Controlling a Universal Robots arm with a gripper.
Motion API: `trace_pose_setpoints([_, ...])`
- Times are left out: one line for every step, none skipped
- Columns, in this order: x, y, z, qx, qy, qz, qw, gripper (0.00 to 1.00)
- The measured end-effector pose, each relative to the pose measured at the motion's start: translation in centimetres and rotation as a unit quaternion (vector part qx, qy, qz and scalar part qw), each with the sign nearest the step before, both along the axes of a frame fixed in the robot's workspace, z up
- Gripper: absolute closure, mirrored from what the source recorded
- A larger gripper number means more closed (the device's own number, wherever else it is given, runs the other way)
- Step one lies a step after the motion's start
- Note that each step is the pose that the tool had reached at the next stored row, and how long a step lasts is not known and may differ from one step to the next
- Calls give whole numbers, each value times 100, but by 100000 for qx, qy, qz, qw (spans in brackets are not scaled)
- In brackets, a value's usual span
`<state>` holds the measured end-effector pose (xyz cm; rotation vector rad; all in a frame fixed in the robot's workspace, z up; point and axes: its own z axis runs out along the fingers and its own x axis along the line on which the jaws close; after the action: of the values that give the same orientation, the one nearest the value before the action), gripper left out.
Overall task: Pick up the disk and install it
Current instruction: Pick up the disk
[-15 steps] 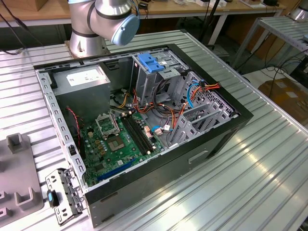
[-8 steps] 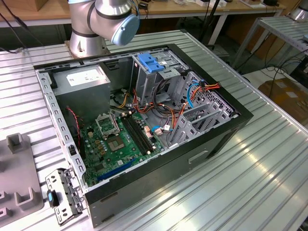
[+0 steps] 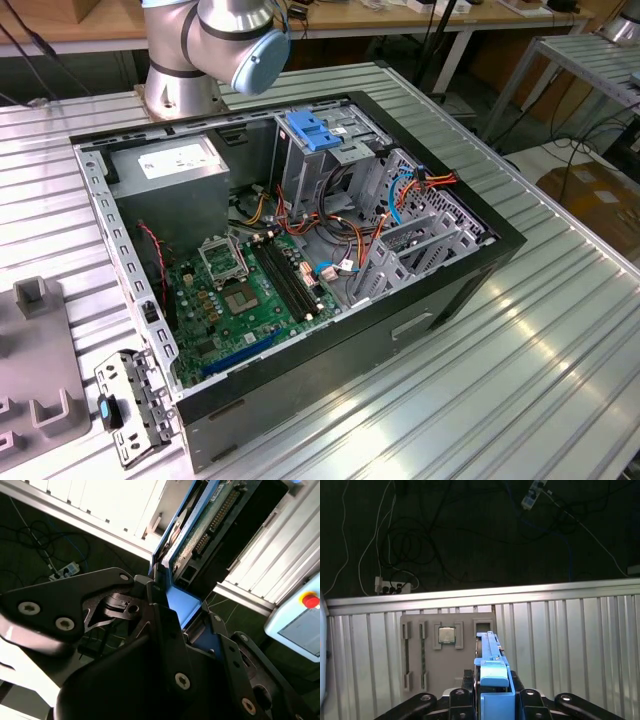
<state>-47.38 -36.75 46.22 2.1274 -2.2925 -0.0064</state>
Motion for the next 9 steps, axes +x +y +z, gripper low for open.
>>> trace_pose_setpoints([0,0,10,1,3,0,100000,63])
trace_pose_setpoints([0,0,17,1,4,0,100000,63])
trace_pose_setpoints([0,0,30,3,5,-2,100000,63])
trace_pose_setpoints([0,0,45,2,9,0,100000,63])
trace_pose_setpoints([0,0,68,1,11,-1,100000,63])
trace_pose_setpoints([0,0,94,1,10,0,100000,63])
trace_pose_setpoints([0,0,127,0,14,-1,100000,63])
trace_pose_setpoints([0,0,174,2,19,1,100000,63])
trace_pose_setpoints([0,0,201,0,28,-2,100000,63])
